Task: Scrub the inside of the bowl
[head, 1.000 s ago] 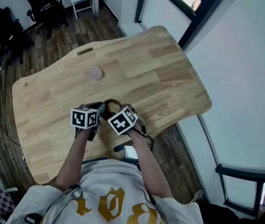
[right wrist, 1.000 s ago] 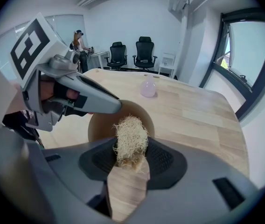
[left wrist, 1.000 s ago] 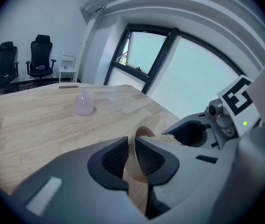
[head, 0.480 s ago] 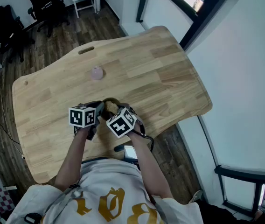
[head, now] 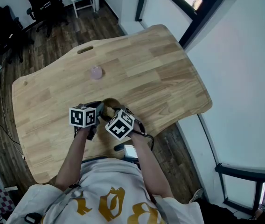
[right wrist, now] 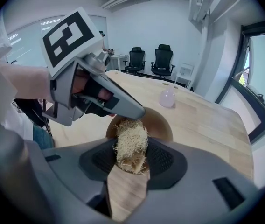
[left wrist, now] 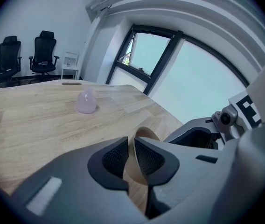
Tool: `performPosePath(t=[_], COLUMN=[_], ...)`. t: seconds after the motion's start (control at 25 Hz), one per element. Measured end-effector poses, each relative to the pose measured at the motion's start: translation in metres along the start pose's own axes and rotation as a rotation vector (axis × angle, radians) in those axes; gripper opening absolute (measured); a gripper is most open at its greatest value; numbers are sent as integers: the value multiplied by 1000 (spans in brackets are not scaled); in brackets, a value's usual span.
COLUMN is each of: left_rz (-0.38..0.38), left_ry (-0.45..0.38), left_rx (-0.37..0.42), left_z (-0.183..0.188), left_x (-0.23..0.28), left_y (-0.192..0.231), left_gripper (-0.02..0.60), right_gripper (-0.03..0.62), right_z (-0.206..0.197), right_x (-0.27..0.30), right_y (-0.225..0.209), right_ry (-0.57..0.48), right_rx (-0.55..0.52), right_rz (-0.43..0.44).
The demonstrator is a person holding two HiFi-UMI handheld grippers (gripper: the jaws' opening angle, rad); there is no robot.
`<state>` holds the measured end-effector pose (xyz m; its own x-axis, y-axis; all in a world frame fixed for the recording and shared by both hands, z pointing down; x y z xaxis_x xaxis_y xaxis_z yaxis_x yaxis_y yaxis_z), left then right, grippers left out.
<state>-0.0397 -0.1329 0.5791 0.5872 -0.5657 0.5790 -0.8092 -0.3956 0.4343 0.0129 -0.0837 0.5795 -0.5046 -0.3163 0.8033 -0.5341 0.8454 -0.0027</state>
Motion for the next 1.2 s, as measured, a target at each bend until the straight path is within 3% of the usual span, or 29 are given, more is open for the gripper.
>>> performPosePath(t=[0.32,0.76,1.0,1.2], left_rz=[2,-23,-34,-33], left_ry=[-17,-11,-29,-30], left_rx=[-5,9,-3,-31], left_z=[2,3,9,6], left_x=[-2,1,1,1], left_y=[1,-7,-7,-4], left_gripper=[41,43,43,43], right_gripper=[172,172,172,172], right_z=[-5,-12,-3,3], right_x=[-5,-6,-6,-3], right_y=[5,-25,-35,-21], right_ry=[53,82,42,24], right_rx=[60,146,43,-31], right_rz=[72,-111,-197,-138])
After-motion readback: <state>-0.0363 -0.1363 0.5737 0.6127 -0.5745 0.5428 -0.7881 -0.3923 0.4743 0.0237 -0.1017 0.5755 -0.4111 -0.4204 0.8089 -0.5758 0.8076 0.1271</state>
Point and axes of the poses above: the fingertips, and each gripper's own axes: x forward along the fingers, y to its left, z out of its top, the point moved 2 cm from there along -x, backward along the fingers, and after that the axes turned 4 degrees about -y, right-handed, at the moved point
